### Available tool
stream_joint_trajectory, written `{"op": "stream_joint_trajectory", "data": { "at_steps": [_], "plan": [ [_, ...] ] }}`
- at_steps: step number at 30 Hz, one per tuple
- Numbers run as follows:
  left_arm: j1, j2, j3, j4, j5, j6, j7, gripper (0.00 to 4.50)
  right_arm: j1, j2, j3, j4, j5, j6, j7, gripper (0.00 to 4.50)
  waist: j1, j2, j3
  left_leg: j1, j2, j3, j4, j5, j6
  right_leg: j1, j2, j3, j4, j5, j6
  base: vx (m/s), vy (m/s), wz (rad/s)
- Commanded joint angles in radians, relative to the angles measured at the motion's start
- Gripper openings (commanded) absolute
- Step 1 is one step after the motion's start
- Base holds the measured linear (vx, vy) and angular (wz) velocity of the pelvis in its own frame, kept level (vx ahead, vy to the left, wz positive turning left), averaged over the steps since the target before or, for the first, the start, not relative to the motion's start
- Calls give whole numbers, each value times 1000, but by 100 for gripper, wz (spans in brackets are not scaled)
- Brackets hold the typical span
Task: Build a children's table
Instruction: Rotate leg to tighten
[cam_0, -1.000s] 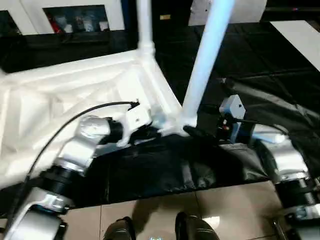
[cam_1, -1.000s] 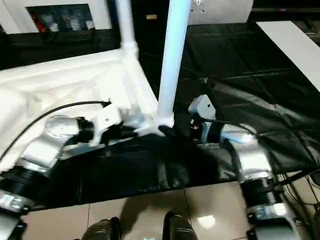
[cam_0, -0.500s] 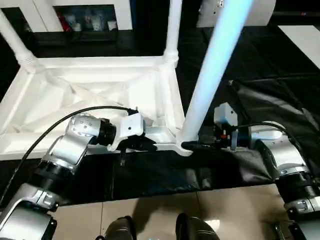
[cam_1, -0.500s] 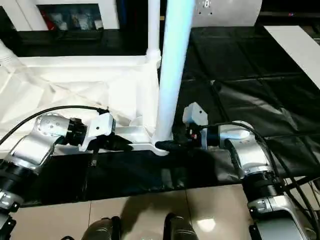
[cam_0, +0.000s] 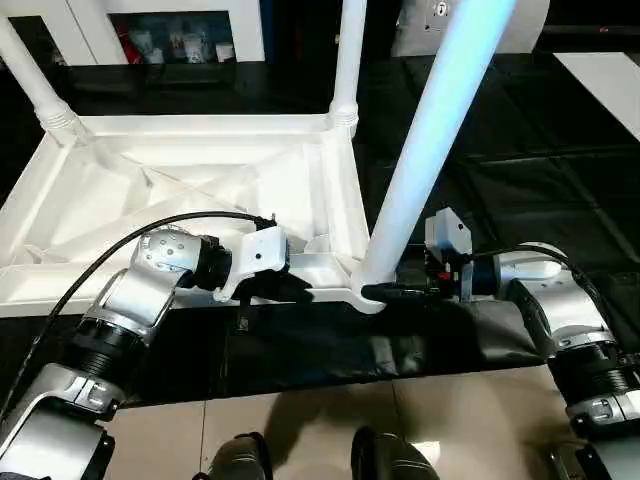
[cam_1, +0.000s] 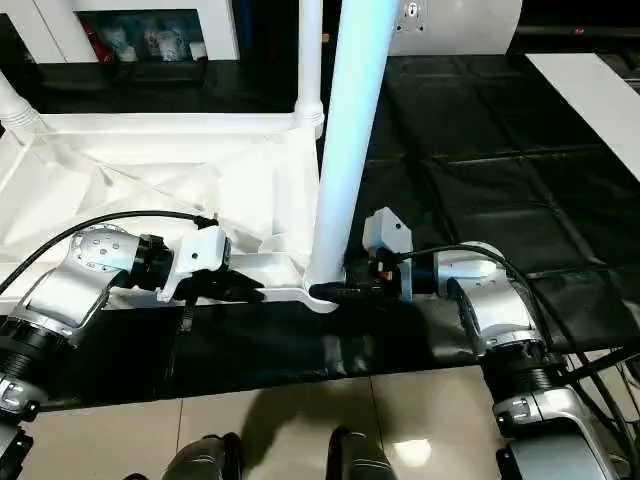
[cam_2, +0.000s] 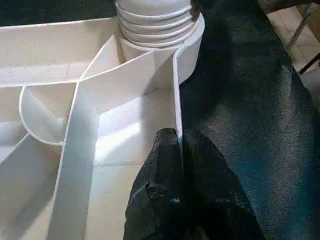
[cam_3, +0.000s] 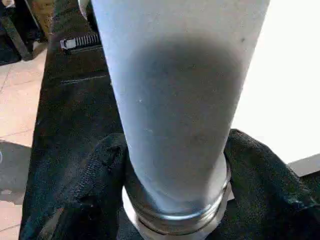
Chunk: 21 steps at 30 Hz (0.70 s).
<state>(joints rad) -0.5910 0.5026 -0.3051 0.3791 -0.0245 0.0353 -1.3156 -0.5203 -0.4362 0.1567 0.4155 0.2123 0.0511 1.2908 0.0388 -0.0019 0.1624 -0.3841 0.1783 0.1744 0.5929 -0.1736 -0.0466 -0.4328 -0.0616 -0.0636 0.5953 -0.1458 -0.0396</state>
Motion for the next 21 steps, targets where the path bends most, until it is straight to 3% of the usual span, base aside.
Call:
{"op": "stream_joint_trajectory", "data": {
  "at_steps": [1, 4, 6, 7, 8, 10, 12, 14, 16, 21],
  "plan": [
    [1, -13, -22, -22, -7, 13, -8, 0, 23, 14, 13, -19, 9, 29, -9, 264, 1, -7, -104, 13, 48, -7, -58, -91, 121, 72, -77, 53, -56, -209, -252, 0, 0, 0],
    [5, -42, 4, -49, 5, 101, 96, 0, 57, 56, -7, -51, 14, 97, -114, 264, 1, -6, -103, 15, 51, -8, -60, -93, 117, 70, -77, 53, -55, -203, -260, 0, 0, 0],
    [5, -45, 6, -51, 10, 111, 113, 0, 61, 63, -10, -54, 12, 110, -133, 264, -1, -8, -102, 15, 47, -9, -61, -120, 100, 71, -78, 51, -62, -254, -249, 0, 0, 0],
    [6, -73, 24, -70, 9, 160, 171, 0, 77, 102, -22, -64, -3, 100, -216, 264, -4, -9, -97, 17, 47, -10, -63, -154, 76, 67, -80, 51, -73, -329, -221, 0, 0, 0],
    [8, -100, 39, -91, 8, 209, 225, 0, 86, 143, -35, -65, -23, 102, -311, 263, -5, -5, -96, 20, 47, -10, -63, -161, 66, 64, -81, 52, -74, -351, -216, 0, 0, 0],
    [13, -163, 67, -134, 5, 301, 329, 0, 105, 226, -54, -80, -42, 99, -458, 259, -12, -8, -95, 9, 44, -16, -68, -164, 37, 71, -81, 47, -76, -394, -188, 0, 0, 0],
    [12, -215, 82, -155, 11, 354, 406, 0, 106, 292, -66, -85, -49, 117, -564, 258, -15, -3, -95, 15, 44, -16, -67, -181, 35, 64, -80, 47, -81, -406, -182, 0, 0, 0],
    [6, -273, 92, -169, 28, 400, 493, 0, 98, 368, -82, -87, -45, 145, -670, 258, -24, -8, -94, 16, 38, -15, -65, -201, 36, 61, -78, 48, -88, -427, -173, 0, 0, 0],
    [-12, -342, 105, -168, 58, 443, 609, 0, 78, 443, -102, -70, -59, 169, -798, 257, -31, -4, -94, 14, 38, -15, -65, -190, 41, 60, -76, 48, -89, -419, -168, 0, 0, 0],
    [-43, -446, 123, -173, 105, 496, 790, 0, 40, 532, -127, -21, -114, 186, -1007, 256, -31, -3, -98, 11, 33, -12, -63, -163, 59, 60, -70, 47, -85, -357, -160, 0, 0, 0]
  ]
}}
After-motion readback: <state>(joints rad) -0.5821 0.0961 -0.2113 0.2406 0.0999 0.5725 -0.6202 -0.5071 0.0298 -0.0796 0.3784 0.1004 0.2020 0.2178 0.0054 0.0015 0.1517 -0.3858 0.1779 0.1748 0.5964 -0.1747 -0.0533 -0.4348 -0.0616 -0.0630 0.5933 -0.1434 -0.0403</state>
